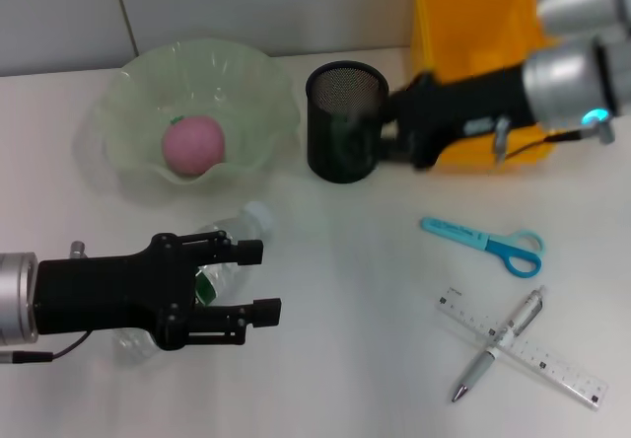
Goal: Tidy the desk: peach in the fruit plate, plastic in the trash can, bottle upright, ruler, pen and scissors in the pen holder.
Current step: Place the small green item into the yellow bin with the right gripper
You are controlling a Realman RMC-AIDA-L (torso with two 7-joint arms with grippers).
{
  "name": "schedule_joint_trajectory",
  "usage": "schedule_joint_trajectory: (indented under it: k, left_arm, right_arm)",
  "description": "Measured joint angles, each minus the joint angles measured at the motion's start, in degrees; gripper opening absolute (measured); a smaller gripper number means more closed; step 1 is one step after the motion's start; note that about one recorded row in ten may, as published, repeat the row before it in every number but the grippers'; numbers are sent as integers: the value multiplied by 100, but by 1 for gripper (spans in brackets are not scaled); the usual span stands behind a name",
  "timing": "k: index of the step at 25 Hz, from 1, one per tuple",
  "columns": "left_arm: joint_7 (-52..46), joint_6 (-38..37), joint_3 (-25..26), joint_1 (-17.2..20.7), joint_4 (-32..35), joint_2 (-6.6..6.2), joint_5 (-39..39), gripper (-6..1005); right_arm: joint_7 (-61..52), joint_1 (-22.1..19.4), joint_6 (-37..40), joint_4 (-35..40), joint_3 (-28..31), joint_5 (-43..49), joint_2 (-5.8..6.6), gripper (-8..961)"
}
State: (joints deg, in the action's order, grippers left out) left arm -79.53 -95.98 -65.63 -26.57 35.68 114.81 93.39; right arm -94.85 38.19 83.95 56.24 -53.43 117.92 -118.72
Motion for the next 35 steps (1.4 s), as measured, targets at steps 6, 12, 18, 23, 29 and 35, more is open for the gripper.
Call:
schedule_joint_trajectory:
  k: [6,12,18,23,29,35]
  left_arm:
    - [-7,0,-3,-27,0,9,-4,784]
    - [-10,0,-2,-56,0,7,-6,785]
    - [-14,0,6,-80,0,6,-6,785]
    - [-19,16,6,-101,-23,6,-5,785]
    - [-54,41,6,-110,-17,6,-5,785]
    - [-54,46,7,-118,-8,6,-5,785]
  right_arm:
    - [476,-253,-210,-196,1091,-1094,27,226]
    - [1735,-483,-1166,-1071,1505,-2467,-15,230]
    - [2630,-459,-2067,-1635,1505,-2970,-28,235]
    - [3385,-404,-2784,-2004,1461,-3393,-36,238]
    - [3559,-318,-3536,-2187,1455,-3497,-37,242]
    - [3569,-189,-3890,-2377,1420,-3467,-15,247]
